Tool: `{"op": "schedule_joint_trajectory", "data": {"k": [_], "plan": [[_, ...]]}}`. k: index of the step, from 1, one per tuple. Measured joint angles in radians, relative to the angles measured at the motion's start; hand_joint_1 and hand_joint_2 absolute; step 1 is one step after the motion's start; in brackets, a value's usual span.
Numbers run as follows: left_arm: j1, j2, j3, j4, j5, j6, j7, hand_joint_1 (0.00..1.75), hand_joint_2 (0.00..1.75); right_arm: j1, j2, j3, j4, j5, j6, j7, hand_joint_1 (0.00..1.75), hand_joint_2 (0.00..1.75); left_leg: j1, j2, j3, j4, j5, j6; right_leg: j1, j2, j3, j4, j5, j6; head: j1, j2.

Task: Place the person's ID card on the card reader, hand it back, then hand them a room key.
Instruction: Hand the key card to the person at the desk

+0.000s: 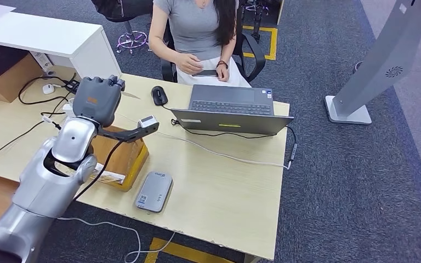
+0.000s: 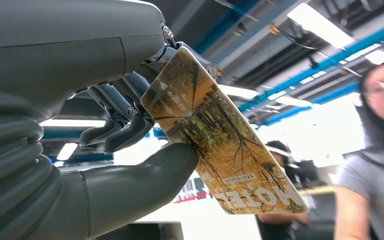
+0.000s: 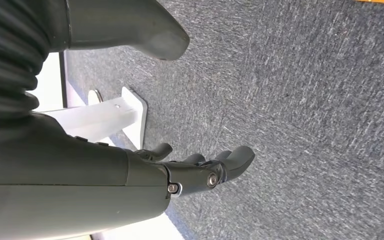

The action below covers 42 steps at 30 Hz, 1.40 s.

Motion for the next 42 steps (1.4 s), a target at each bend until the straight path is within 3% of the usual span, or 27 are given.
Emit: {"op": "schedule_joint_trajectory", "data": {"k": [6, 14, 38, 42], "plan": [[-0.081, 0.008, 0.028, 0.048, -0.023, -0.001, 0.008, 1.75, 1.75, 0.0, 0.0, -0.001, 0.0, -0.003, -0.002, -0.033, 0.0, 1.75, 0.0, 0.0, 0.0, 0.0, 0.0, 0.0, 0.0, 0.0, 0.0, 0.0, 0.0, 0.0, 0.0, 0.0], [-0.128, 0.011, 0.035, 0.08, -0.029, -0.008, 0.009, 1.75, 1.75, -0.001, 0.0, -0.006, 0.0, 0.001, 0.005, -0.054, 0.0, 1.75, 0.0, 0.0, 0.0, 0.0, 0.0, 0.0, 0.0, 0.0, 0.0, 0.0, 0.0, 0.0, 0.0, 0.0], [-0.135, 0.029, 0.035, 0.127, -0.035, -0.004, 0.008, 1.75, 1.75, -0.002, 0.0, -0.006, 0.0, 0.009, 0.003, -0.05, 0.0, 1.75, 0.0, 0.0, -0.001, 0.0, 0.0, 0.0, 0.0, 0.0, 0.0, 0.0, 0.0, 0.0, 0.0, 0.0], [-0.135, 0.029, 0.035, 0.13, -0.036, -0.004, 0.008, 0.06, 1.75, -0.002, 0.0, -0.006, 0.0, 0.015, 0.003, -0.05, 0.0, 1.75, 0.0, 0.0, -0.001, 0.0, 0.0, 0.0, 0.0, 0.0, 0.0, 0.0, 0.0, 0.0, 0.0, 0.0]]}}
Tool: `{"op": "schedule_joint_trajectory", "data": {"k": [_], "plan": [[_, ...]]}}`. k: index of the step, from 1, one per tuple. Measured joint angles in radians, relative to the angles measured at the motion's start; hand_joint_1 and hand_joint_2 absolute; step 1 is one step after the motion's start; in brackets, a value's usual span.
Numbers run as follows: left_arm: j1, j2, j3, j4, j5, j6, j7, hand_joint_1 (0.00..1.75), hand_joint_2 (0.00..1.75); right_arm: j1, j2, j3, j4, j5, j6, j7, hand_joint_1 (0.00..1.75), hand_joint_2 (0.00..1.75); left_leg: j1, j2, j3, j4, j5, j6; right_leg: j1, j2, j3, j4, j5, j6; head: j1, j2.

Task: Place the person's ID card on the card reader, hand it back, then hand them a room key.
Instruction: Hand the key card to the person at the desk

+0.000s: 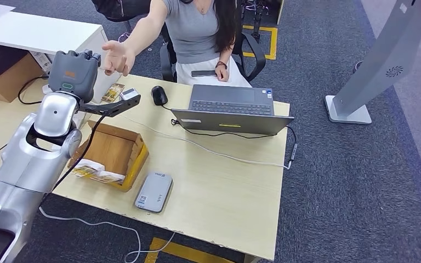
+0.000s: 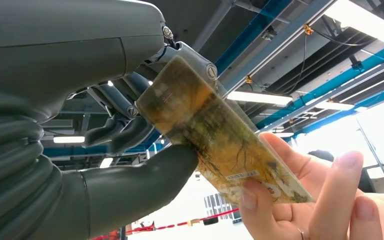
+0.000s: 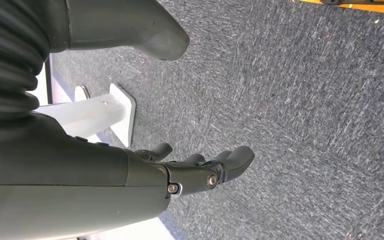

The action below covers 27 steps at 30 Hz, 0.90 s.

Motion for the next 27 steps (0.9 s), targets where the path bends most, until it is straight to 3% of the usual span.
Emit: {"op": "schedule_joint_trajectory", "data": {"k": [1, 22, 27], "plan": [[0.0, 0.0, 0.0, 0.0, -0.002, -0.001, 0.0, 0.0, 1.75, 0.0, 0.0, 0.0, 0.0, 0.002, 0.0, 0.0, 0.0, 1.75, 0.0, 0.0, 0.0, 0.0, 0.0, 0.0, 0.0, 0.0, 0.0, 0.0, 0.0, 0.0, 0.0, 0.0], [0.049, -0.003, 0.0, -0.006, 0.015, 0.002, 0.004, 0.0, 1.75, 0.0, 0.0, 0.0, 0.0, 0.007, -0.006, 0.011, 0.0, 1.75, 0.0, 0.0, 0.0, 0.0, 0.0, 0.0, 0.0, 0.0, 0.0, 0.0, 0.0, 0.0, 0.0, 0.0], [0.138, -0.004, 0.004, -0.124, 0.136, 0.016, -0.054, 0.0, 1.75, 0.001, 0.001, -0.004, 0.0, -0.003, -0.014, 0.018, 0.0, 1.75, 0.0, 0.001, 0.0, 0.0, 0.0, 0.0, 0.0, 0.001, 0.0, 0.0, 0.0, 0.0, 0.0, 0.0]]}}
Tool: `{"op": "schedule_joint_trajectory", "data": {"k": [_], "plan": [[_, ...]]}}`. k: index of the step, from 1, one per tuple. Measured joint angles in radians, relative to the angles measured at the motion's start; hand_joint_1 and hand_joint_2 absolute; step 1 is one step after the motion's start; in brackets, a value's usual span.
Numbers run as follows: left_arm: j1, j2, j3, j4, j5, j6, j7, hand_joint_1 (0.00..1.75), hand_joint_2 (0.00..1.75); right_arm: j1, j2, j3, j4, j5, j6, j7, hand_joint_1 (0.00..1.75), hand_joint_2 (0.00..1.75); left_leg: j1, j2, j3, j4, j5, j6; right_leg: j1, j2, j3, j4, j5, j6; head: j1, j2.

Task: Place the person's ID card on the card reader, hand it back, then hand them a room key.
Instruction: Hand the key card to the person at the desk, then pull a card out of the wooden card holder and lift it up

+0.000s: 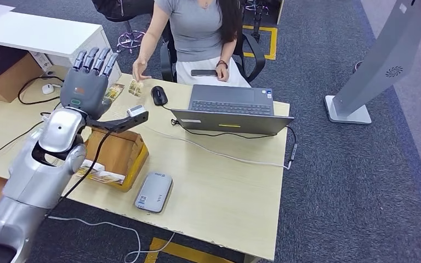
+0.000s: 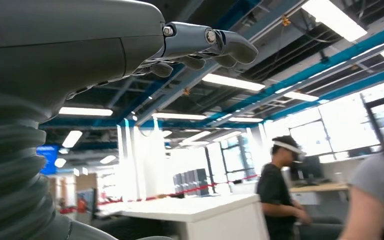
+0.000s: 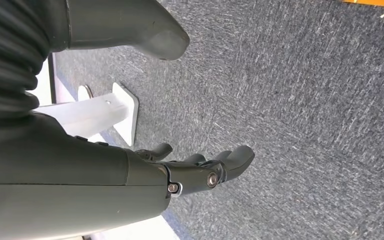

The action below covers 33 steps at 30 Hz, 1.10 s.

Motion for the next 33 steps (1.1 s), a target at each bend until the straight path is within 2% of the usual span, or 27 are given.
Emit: {"op": "schedule_joint_trajectory", "data": {"k": [5, 8, 15, 21, 27, 30, 33], "plan": [[0.185, 0.015, 0.0, -0.236, 0.075, -0.015, -0.028, 0.0, 1.75, 0.004, 0.005, -0.014, 0.0, -0.014, -0.013, 0.007, 0.0, 1.75, 0.0, 0.001, -0.002, 0.0, -0.001, 0.001, 0.0, 0.001, -0.003, 0.0, 0.0, 0.0, 0.0, 0.0], [0.245, 0.028, 0.001, -0.317, 0.08, -0.015, -0.028, 0.0, 1.75, 0.005, 0.006, -0.016, 0.0, -0.014, -0.014, 0.008, 0.0, 1.75, 0.0, 0.0, -0.002, 0.0, 0.0, 0.001, 0.0, 0.0, -0.005, 0.0, -0.001, 0.0, 0.0, 0.0], [0.323, 0.049, 0.002, -0.411, 0.099, 0.003, -0.043, 0.0, 1.75, 0.006, 0.008, -0.028, 0.0, -0.025, -0.022, 0.007, 0.0, 1.75, 0.0, 0.001, -0.002, 0.0, 0.0, 0.0, 0.0, 0.0, -0.002, 0.0, 0.0, 0.0, 0.0, 0.0], [0.517, 0.082, 0.022, -0.531, 0.106, 0.095, -0.061, 0.0, 1.75, 0.012, 0.017, -0.041, 0.0, -0.039, -0.041, 0.001, 0.0, 1.75, 0.0, 0.001, -0.003, 0.0, 0.0, 0.0, 0.0, 0.001, -0.004, 0.0, -0.001, 0.0, 0.0, 0.0], [0.692, 0.098, 0.089, -0.573, 0.113, 0.148, -0.067, 0.0, 1.75, 0.015, 0.025, -0.059, 0.0, -0.044, -0.062, 0.001, 0.0, 1.75, 0.0, 0.001, -0.004, -0.001, 0.0, 0.0, 0.0, 0.001, -0.007, 0.0, -0.002, 0.0, 0.0, 0.0], [0.752, 0.098, 0.125, -0.574, 0.114, 0.167, -0.073, 0.0, 1.75, 0.017, 0.026, -0.063, 0.0, -0.044, -0.067, -0.001, 0.0, 1.75, 0.0, 0.0, -0.004, -0.001, 0.0, 0.0, 0.0, 0.0, -0.006, 0.0, -0.002, 0.0, 0.0, 0.0], [0.78, 0.098, 0.147, -0.574, 0.114, 0.169, -0.074, 0.0, 1.75, 0.018, 0.026, -0.064, 0.0, -0.044, -0.068, -0.002, 0.0, 1.75, 0.0, 0.0, -0.004, -0.001, 0.0, 0.0, 0.0, -0.001, -0.006, 0.0, -0.002, 0.0, 0.0, 0.0]]}}
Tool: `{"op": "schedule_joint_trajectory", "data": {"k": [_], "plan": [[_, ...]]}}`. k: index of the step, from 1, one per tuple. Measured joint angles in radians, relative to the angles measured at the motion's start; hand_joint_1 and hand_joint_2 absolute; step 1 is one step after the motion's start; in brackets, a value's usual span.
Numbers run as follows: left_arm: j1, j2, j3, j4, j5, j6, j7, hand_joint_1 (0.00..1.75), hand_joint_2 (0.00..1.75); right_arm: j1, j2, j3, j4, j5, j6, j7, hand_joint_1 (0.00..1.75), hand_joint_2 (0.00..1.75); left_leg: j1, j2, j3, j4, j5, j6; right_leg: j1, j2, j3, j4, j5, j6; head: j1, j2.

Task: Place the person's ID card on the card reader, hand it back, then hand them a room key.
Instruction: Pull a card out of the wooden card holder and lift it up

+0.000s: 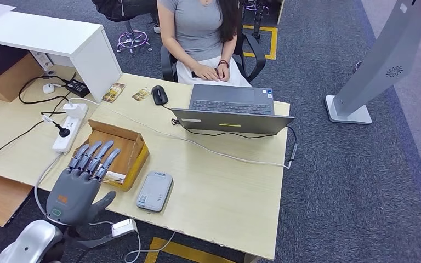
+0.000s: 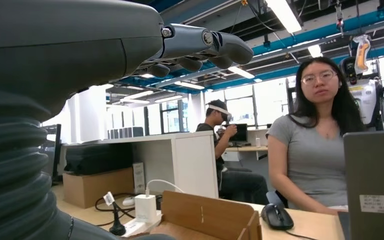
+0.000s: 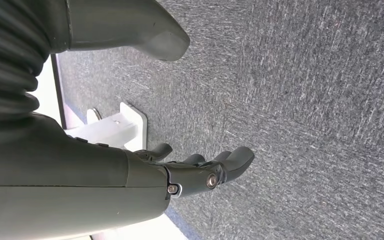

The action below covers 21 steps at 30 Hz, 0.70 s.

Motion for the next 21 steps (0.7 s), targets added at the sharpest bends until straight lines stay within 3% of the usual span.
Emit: {"op": "schedule_joint_trajectory", "data": {"k": [11, 21], "plan": [[0.05, -0.006, 0.037, 0.0, 0.001, -0.001, 0.0, 0.0, 1.75, 0.0, 0.004, -0.001, 0.0, 0.001, -0.004, -0.003, 0.0, 1.75, 0.0, 0.0, 0.0, 0.0, 0.0, 0.0, 0.0, 0.0, 0.001, 0.0, 0.0, 0.0, 0.0, 0.0], [0.081, -0.031, 0.149, 0.073, -0.002, 0.03, 0.0, 0.0, 1.75, 0.0, 0.004, -0.001, 0.0, 0.013, -0.004, -0.007, 0.0, 1.75, 0.0, 0.0, 0.0, 0.0, 0.0, 0.0, 0.0, 0.0, 0.0, 0.0, 0.0, 0.0, 0.0, 0.0]]}}
